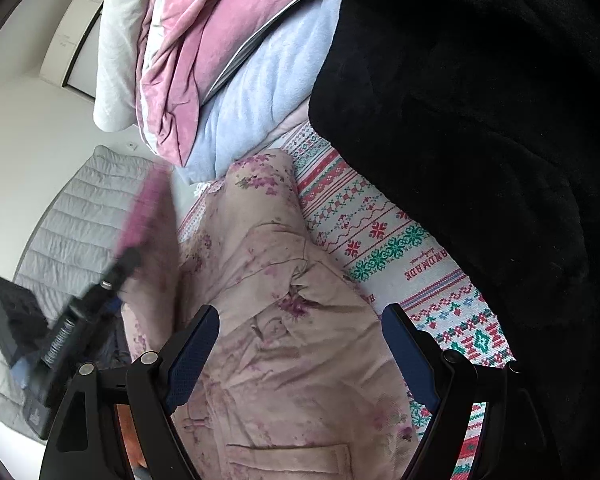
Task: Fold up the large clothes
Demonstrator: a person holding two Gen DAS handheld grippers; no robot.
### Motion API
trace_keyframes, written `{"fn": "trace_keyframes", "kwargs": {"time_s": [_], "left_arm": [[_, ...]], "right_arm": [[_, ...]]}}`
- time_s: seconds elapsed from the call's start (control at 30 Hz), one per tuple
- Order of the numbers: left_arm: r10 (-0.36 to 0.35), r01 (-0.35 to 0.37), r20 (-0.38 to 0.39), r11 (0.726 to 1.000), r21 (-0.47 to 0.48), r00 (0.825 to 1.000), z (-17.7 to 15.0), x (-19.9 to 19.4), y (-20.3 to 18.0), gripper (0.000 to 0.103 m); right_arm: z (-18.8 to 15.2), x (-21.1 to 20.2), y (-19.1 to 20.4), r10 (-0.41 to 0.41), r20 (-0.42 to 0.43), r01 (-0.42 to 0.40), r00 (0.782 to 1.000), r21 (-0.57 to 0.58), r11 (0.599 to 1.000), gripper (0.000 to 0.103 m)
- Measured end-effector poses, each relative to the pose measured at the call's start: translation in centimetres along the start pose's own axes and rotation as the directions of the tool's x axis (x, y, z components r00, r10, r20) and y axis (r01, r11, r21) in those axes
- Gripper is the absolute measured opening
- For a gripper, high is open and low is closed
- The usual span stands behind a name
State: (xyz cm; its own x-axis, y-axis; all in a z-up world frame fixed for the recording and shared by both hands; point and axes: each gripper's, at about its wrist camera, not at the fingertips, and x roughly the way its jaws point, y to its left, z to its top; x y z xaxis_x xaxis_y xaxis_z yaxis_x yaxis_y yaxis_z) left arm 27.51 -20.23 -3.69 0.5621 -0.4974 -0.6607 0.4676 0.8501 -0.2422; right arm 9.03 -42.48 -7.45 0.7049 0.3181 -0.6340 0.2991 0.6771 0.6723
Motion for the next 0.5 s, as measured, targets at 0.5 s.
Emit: {"fn": "trace_keyframes", "kwargs": {"time_s": [0.5], "left_arm": [[0.042, -0.047, -0.035, 0.989, -0.137, 0.998, 1.2, -5.1, 13.0, 0.057]], "right_arm": [[-0.4, 0.6, 1.3, -0.062, 0.000, 0.061, 0.998, -0.106, 0.992, 0.085]]}}
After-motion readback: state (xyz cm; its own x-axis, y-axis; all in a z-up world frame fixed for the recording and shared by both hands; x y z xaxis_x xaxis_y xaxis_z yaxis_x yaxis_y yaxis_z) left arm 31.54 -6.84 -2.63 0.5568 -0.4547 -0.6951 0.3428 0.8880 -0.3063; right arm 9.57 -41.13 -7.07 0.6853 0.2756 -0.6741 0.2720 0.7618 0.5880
